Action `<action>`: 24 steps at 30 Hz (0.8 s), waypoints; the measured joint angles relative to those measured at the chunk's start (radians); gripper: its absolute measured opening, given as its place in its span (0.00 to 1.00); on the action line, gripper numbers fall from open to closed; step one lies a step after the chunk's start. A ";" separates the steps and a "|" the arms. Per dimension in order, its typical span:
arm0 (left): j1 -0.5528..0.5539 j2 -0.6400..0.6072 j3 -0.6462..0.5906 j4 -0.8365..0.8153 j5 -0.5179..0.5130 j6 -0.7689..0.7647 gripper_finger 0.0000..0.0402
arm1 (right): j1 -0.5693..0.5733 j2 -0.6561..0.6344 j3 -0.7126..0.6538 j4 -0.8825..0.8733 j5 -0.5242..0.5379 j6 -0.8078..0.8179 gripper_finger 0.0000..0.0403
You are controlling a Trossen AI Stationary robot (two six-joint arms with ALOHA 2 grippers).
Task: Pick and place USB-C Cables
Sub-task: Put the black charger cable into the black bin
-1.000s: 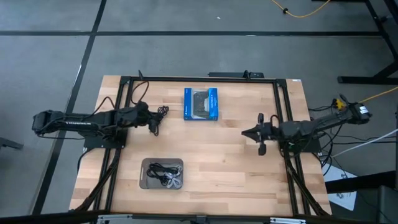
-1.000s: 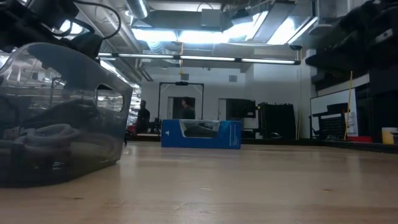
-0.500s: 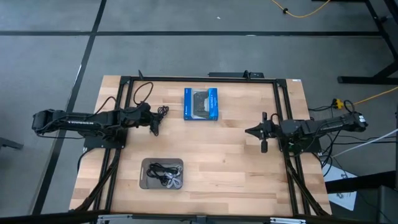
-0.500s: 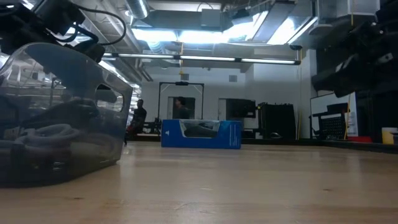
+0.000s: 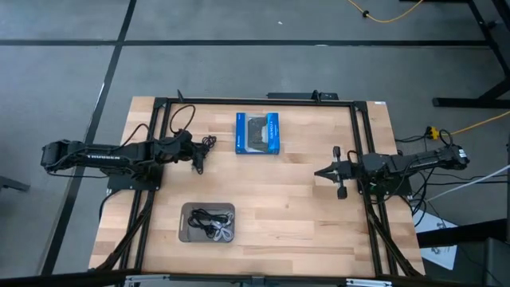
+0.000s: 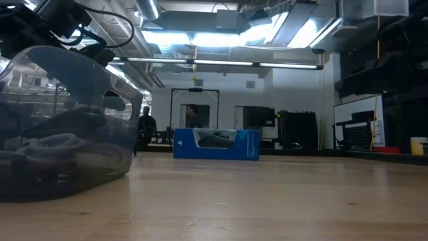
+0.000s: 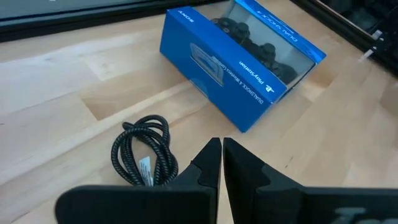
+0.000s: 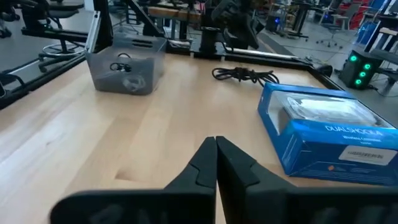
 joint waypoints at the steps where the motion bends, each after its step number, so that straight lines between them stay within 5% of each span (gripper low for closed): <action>1: 0.000 0.000 0.000 0.000 0.000 -0.007 0.03 | 0.000 0.000 0.000 0.000 0.000 -0.001 0.01; 10: 0.000 0.021 0.000 -0.092 0.093 -0.170 0.03 | 0.000 0.000 0.000 0.000 0.000 0.077 0.05; 15: 0.012 0.060 0.011 -0.128 0.009 -0.258 0.03 | 0.000 0.001 0.000 0.000 0.000 0.060 0.04; 20: 0.031 0.123 0.151 -0.176 0.028 -0.157 0.03 | 0.000 0.001 0.000 0.000 0.000 0.055 0.04; 24: 0.051 0.224 0.325 -0.423 0.022 -0.088 0.03 | 0.000 0.001 0.000 0.000 0.000 0.056 0.04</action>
